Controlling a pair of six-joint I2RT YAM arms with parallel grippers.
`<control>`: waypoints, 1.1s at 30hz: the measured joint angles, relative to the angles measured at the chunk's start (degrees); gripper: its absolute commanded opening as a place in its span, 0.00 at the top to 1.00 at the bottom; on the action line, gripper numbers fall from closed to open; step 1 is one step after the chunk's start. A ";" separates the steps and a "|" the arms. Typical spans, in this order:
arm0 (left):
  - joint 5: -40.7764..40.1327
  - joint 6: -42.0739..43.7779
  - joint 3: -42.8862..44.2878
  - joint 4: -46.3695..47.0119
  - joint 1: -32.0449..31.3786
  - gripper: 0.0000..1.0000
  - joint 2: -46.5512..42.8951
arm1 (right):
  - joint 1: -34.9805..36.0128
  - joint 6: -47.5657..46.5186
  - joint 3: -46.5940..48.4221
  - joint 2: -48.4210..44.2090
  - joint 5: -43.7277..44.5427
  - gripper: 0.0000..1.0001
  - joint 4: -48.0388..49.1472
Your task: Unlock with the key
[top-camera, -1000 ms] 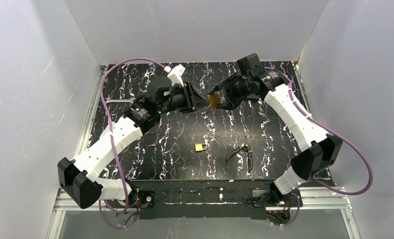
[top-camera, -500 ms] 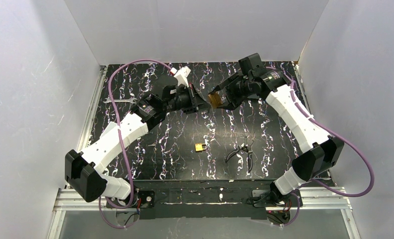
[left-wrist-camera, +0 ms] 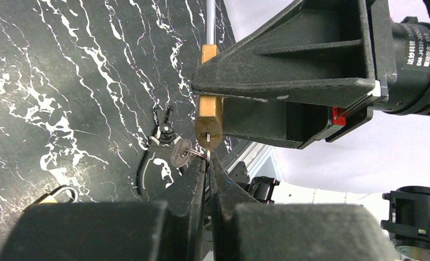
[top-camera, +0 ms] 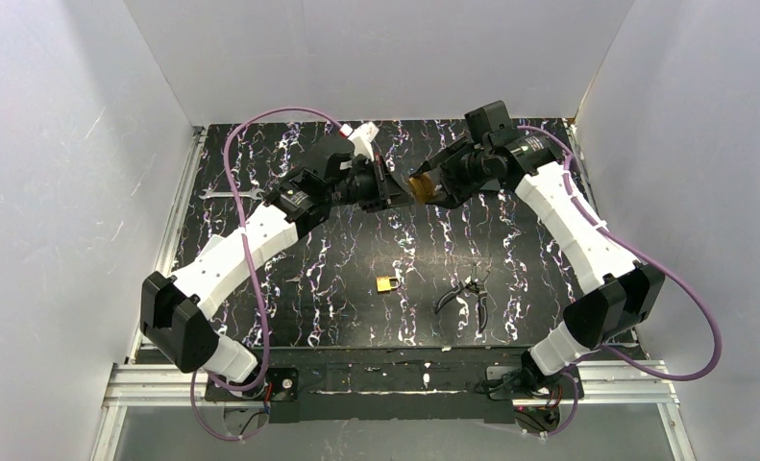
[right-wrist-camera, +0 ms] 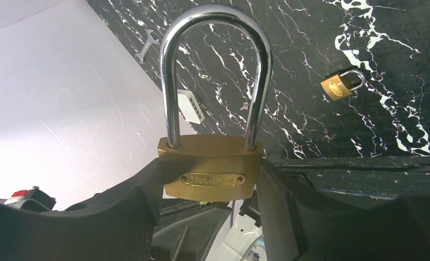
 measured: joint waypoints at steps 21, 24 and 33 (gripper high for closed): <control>-0.24 4.42 -2.49 -0.83 0.15 0.67 -6.16 | 0.83 -0.50 0.00 0.00 -3.06 0.99 -0.68; -0.31 4.26 -2.69 -0.52 0.15 0.68 -6.19 | 0.85 -0.50 0.00 0.00 -3.23 0.99 -0.70; -0.09 3.69 -2.69 0.07 0.15 0.93 -4.39 | 0.85 -0.57 0.00 0.00 -3.39 0.99 -0.79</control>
